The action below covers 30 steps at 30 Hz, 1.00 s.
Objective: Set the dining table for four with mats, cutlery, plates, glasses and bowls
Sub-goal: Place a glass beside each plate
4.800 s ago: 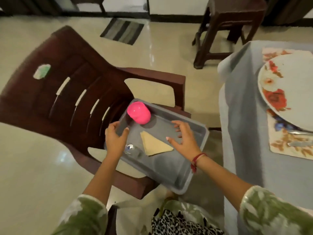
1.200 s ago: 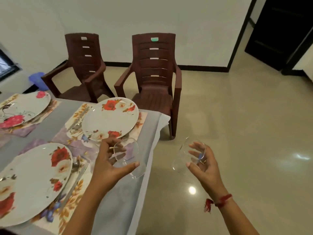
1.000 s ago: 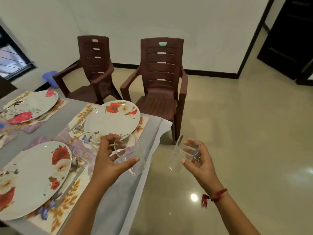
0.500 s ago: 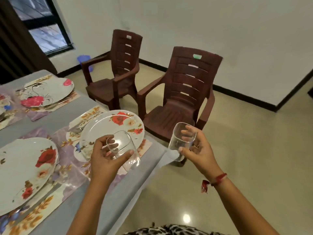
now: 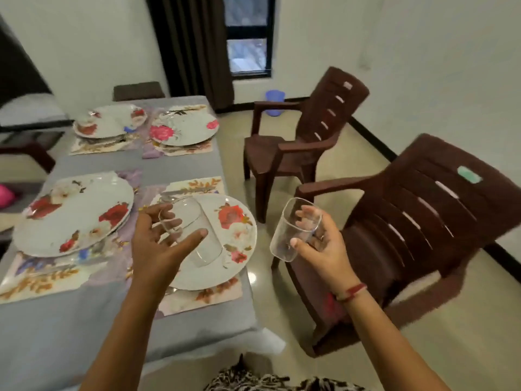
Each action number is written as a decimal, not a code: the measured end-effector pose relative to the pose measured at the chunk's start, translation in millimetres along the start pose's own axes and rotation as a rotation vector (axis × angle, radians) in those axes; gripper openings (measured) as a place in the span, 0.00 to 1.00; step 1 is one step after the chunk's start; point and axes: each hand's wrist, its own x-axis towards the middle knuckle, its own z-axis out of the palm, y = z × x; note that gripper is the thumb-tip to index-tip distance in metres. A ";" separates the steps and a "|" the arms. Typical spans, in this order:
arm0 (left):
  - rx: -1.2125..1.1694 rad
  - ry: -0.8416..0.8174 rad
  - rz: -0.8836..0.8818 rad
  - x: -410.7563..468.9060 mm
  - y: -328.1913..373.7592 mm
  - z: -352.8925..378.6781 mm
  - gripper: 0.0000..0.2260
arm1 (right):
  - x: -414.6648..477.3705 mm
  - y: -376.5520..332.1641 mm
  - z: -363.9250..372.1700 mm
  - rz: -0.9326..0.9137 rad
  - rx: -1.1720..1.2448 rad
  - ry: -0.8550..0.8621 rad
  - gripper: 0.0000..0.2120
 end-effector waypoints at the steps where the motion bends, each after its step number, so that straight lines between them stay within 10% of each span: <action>1: 0.006 0.046 -0.010 0.7 -0.5 2.4 0.32 | 15.6 3.8 -1.0 -0.007 0.019 -0.046 0.28; 30: 0.107 0.927 -0.273 109.5 -85.8 42.1 0.33 | 339.5 107.1 194.9 0.019 0.055 -0.820 0.27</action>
